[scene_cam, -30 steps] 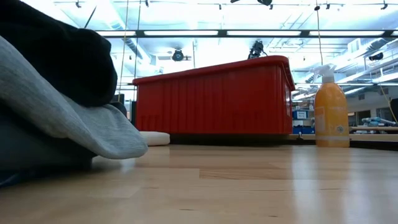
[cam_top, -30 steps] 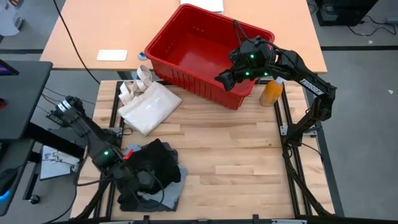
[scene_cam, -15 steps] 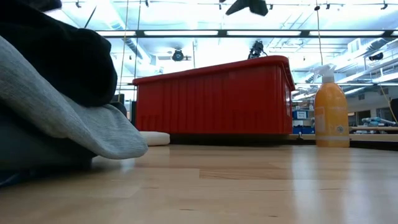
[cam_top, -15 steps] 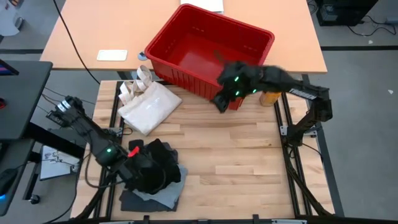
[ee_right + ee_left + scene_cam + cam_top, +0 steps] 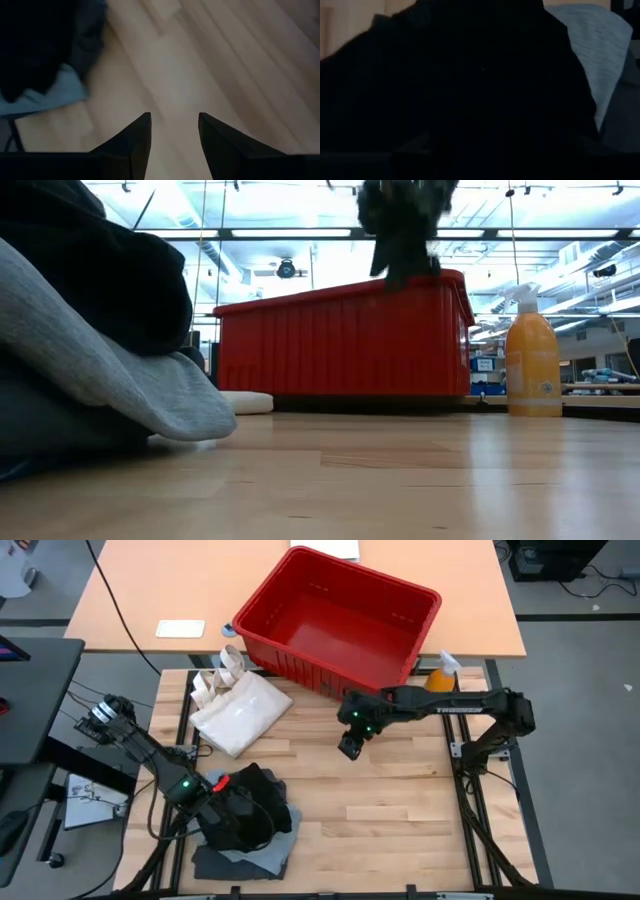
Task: Fold Laundry from Bin
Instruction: Remove the black t-shirt from the red organizer bin and put it on the pile of clothes on the table
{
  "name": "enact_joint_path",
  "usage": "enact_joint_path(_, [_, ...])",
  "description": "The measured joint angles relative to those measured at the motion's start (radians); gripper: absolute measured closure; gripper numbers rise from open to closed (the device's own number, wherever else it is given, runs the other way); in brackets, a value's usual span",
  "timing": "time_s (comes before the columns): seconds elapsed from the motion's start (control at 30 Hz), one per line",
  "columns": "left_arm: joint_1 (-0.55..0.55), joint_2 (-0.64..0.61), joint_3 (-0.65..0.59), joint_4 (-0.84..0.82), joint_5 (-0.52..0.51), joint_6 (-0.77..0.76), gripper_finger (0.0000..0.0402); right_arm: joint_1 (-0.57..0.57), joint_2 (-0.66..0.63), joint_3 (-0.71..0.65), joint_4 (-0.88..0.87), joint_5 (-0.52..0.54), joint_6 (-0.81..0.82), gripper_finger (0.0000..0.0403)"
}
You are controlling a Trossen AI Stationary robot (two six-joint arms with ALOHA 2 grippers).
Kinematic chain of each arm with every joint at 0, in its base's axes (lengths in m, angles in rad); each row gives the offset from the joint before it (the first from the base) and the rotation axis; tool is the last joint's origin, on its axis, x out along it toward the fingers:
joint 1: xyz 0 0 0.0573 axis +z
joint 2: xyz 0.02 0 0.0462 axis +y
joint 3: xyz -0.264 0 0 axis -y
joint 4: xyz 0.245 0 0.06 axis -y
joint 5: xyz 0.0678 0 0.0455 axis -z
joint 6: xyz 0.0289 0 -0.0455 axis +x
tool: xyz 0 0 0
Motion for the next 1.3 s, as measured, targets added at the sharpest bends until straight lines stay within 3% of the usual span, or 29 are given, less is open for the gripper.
enact_joint_path(0.17, [0.03,0.0,0.0,0.0,0.004,0.035,0.0184,-0.122,0.0,-0.135,0.079,-0.16,-0.136,0.0231])
enact_joint_path(0.33, [0.053,0.0,0.0,-0.001,0.01,0.043,0.0184,-0.27,0.0,-0.168,0.014,-0.05,-0.293,0.0231])
enact_joint_path(0.4, [0.062,0.0,0.0,-0.005,0.019,0.043,0.0184,-0.329,0.0,-0.168,0.045,-0.086,-0.315,0.0231])
enact_joint_path(0.47, [0.069,0.0,0.0,-0.015,0.021,0.042,0.0184,-0.369,0.0,-0.153,0.076,-0.188,-0.315,0.0231])
enact_joint_path(0.6, [0.085,0.0,0.0,-0.035,0.023,0.0,0.0184,-0.358,-0.002,-0.137,0.164,-0.368,-0.269,0.0231])
enact_joint_path(0.8, [0.118,-0.001,0.0,-0.041,0.028,-0.063,0.0184,-0.295,-0.002,-0.132,0.338,-0.464,-0.217,0.0231])
enact_joint_path(0.9, [0.133,-0.003,0.0,-0.041,0.032,-0.084,0.0184,-0.3,-0.002,-0.132,0.316,-0.438,-0.3,0.0231])
enact_joint_path(1.03, [0.143,-0.003,0.0,-0.038,0.047,-0.093,0.0184,-0.395,-0.002,-0.132,0.229,-0.38,-0.402,0.0231])
enact_joint_path(1.2, [0.145,-0.003,0.0,-0.026,0.095,-0.092,0.0184,-0.528,-0.002,-0.133,0.13,-0.133,-0.481,0.0231])
enact_joint_path(1.3, [0.143,-0.003,-0.001,0.046,0.19,-0.091,0.0184,-0.604,-0.001,-0.133,0.167,-0.126,-0.487,0.0231])
